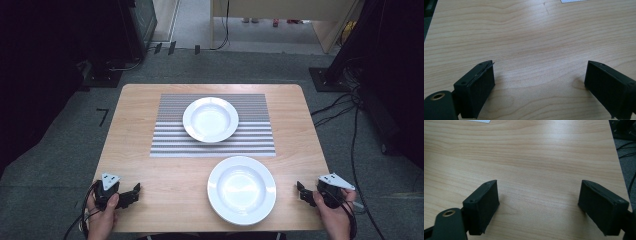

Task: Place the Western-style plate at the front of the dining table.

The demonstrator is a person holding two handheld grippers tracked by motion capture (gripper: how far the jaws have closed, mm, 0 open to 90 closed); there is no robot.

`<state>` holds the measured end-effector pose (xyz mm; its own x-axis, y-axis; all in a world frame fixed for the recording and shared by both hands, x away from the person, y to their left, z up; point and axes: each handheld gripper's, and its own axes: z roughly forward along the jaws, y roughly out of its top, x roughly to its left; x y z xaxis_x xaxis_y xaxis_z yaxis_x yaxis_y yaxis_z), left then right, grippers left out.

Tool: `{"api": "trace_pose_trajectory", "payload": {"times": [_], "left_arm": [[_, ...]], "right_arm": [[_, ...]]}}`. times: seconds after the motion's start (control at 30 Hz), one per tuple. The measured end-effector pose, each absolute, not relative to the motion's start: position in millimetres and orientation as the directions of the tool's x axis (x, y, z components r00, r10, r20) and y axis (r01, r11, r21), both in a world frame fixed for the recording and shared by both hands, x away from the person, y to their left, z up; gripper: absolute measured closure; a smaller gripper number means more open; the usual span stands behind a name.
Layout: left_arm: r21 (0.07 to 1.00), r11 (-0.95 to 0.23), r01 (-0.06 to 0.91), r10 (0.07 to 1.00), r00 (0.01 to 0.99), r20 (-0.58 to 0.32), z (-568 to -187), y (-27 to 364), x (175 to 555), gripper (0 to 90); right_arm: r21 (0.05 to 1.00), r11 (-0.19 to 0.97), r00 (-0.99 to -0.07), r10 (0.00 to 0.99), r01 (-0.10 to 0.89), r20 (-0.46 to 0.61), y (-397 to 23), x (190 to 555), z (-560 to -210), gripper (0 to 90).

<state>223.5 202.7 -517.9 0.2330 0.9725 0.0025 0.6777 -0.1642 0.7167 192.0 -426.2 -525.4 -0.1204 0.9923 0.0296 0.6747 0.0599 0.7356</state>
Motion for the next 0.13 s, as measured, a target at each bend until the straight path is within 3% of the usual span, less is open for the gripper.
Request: {"api": "trace_pose_trajectory", "payload": {"times": [0.13], "left_arm": [[0.717,-0.166,0.677,0.972,0.235,0.003,-518.0,202.6,223.7,9.1]], "right_arm": [[0.732,0.066,-0.128,0.991,0.678,0.029,-425.4,193.0,-525.7,13.0]]}}
